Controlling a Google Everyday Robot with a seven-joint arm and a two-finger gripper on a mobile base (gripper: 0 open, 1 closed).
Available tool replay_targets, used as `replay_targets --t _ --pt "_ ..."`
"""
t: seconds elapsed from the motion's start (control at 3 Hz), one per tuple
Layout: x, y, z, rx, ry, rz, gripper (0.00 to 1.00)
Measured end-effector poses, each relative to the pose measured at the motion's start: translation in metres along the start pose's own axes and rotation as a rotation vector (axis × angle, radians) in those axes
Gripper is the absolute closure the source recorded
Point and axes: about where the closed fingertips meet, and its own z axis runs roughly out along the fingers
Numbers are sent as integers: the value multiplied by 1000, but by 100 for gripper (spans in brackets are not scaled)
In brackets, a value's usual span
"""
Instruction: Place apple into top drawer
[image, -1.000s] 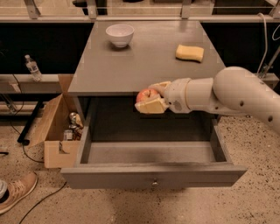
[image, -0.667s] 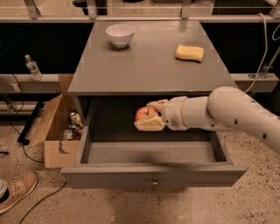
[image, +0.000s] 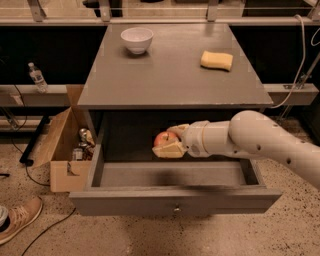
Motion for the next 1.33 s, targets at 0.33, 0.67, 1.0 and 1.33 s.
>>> replay_targets --t 0.33,0.67,1.0,1.33 --pt "24 -8 19 23 35 24 100" --pt "46 -26 44 63 57 26 97" --pt "59 -38 62 73 63 41 75" --pt "71 -50 78 74 59 59 44"
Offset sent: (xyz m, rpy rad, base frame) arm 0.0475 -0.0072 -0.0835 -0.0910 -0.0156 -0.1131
